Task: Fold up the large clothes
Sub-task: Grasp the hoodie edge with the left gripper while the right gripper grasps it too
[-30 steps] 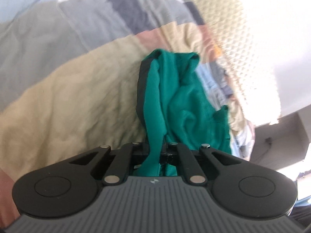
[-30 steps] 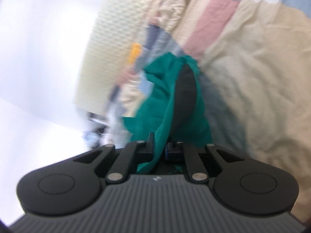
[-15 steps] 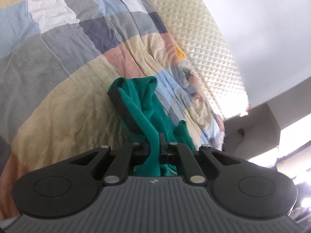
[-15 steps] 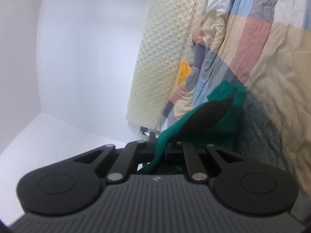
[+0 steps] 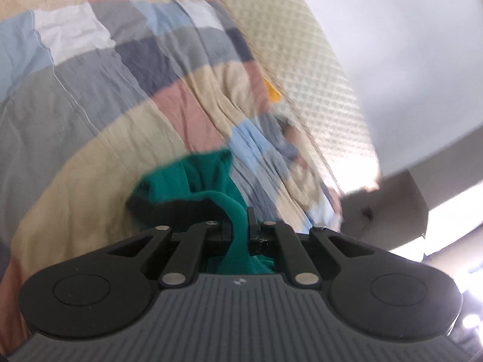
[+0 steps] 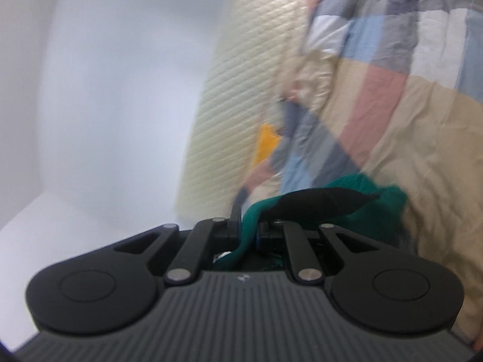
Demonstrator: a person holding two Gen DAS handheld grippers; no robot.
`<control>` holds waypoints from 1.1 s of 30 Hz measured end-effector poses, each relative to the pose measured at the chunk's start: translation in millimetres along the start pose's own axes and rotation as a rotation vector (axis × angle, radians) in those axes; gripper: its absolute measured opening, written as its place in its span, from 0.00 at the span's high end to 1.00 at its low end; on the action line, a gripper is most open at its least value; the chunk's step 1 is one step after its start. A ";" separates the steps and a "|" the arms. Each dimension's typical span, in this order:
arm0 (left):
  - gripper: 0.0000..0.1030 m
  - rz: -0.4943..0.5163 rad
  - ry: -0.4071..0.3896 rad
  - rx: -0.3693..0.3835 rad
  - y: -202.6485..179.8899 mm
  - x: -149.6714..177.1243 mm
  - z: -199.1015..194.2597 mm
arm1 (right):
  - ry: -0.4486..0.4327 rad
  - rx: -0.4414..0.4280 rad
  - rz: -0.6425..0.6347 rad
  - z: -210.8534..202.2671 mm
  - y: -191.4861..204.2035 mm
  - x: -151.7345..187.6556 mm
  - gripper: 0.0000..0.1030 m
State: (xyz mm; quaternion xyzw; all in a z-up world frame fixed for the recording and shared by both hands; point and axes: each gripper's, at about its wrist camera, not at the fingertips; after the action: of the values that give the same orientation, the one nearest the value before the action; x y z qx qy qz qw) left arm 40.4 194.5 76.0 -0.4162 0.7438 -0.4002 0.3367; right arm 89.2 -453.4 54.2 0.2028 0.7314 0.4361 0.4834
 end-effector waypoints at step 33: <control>0.91 0.048 -0.030 -0.048 63.7 -111.7 320.6 | 0.061 0.426 0.106 249.2 -175.4 5.3 0.88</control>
State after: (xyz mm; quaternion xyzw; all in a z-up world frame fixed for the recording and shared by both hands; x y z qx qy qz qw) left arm 333.1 214.0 -106.3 -0.4123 0.7579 -0.3677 0.3471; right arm 329.0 -433.7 -132.8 0.3250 0.8098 0.3023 0.3837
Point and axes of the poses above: each gripper's, at about its wrist camera, not at the fingertips, and z roughly the way its jaws point, y to its left, x to its underside, and after that the axes turned 15 degrees about -z, right-handed
